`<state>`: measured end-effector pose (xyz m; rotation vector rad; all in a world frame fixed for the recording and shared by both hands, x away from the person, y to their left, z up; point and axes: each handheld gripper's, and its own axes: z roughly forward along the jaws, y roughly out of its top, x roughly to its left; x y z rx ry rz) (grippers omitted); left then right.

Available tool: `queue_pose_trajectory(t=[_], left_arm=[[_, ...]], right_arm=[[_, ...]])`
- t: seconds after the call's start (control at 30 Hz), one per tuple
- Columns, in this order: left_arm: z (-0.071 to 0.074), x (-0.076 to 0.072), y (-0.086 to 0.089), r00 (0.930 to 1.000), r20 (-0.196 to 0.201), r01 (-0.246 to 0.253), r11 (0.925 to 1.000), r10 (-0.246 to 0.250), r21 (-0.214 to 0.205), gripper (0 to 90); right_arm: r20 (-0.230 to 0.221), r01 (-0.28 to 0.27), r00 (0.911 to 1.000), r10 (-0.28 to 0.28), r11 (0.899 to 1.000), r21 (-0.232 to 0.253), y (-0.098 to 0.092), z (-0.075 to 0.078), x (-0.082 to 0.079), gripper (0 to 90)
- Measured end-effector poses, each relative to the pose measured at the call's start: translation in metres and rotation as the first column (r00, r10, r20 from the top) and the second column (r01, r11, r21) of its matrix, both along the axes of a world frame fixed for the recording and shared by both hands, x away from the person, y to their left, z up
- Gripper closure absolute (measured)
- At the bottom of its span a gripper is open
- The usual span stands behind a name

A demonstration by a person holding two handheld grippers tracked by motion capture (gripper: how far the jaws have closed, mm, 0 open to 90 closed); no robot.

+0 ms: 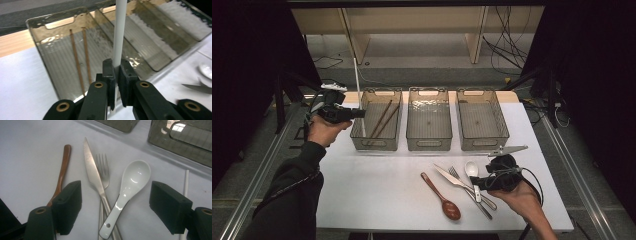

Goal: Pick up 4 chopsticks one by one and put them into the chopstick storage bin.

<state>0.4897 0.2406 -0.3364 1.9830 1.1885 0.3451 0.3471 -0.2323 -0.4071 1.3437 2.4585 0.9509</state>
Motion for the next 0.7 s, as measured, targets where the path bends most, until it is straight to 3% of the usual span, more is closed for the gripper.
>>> queue_pose_trajectory(t=[0.47, 0.7], left_arm=[[-0.018, 0.023, -0.002, 0.9981, -0.036, -0.047, 0.9962, 0.049, 0.073, 83.7], [-0.024, 0.027, -0.004, 0.9971, -0.051, -0.05, 0.993, 0.056, 0.107, 83.7]], right_arm=[[0.027, 0.009, 0.9996, -0.009, 1.0, 0.014, -0.002, 0.003, 0.0, 24.4], [0.03, 0.01, 0.9995, -0.01, 1.0, 0.016, -0.002, 0.003, -0.001, 24.5]])
